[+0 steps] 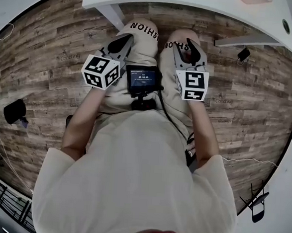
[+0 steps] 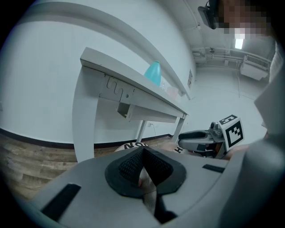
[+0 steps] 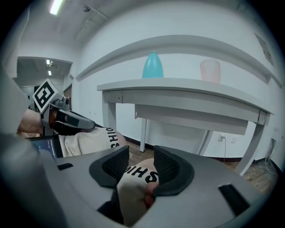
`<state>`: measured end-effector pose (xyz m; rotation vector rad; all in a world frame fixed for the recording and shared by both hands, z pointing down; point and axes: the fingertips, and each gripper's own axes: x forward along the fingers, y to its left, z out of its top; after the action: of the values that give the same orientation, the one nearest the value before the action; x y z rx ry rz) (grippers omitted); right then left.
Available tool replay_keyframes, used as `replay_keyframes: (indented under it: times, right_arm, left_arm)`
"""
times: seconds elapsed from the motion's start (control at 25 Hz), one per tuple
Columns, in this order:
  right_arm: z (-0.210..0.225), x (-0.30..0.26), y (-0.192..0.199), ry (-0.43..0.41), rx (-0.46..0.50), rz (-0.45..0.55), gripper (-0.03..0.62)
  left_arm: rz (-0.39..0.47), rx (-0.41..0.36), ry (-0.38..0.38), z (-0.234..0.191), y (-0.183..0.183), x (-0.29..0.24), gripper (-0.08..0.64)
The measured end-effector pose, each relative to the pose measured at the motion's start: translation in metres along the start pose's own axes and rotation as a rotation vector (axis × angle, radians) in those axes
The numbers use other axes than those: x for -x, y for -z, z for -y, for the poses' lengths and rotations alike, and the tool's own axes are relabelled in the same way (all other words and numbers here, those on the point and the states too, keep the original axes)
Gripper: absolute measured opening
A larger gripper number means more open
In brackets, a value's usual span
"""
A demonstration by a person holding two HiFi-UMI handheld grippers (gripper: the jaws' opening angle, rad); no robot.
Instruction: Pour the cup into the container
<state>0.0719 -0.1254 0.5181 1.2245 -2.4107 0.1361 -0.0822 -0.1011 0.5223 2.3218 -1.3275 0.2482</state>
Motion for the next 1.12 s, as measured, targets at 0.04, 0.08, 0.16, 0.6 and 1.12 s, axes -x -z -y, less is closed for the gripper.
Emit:
replay_keyframes:
  times: [0.04,0.08,0.16,0.6,1.12]
  right_arm:
    - [0.0,0.001,0.0,0.001,0.003,0.001,0.178]
    - [-0.001,0.002,0.0,0.002,0.006,0.003,0.178]
    - [-0.002,0.004,-0.001,0.002,0.007,0.012,0.178]
    - [0.006,0.014,-0.001,0.0,-0.033,0.052,0.164]
    - [0.033,0.044,0.009,0.054,-0.061,0.061,0.158]
  left_arm:
    - [-0.006,-0.014,-0.004,0.002,0.0,0.0,0.011]
    - [-0.011,-0.029,-0.008,0.004,0.0,-0.001,0.011]
    - [-0.02,-0.062,-0.012,0.009,0.001,-0.002,0.011]
    - [-0.084,-0.082,0.031,0.026,0.004,-0.015,0.011]
    - [-0.139,-0.117,0.112,0.064,0.011,-0.046,0.011]
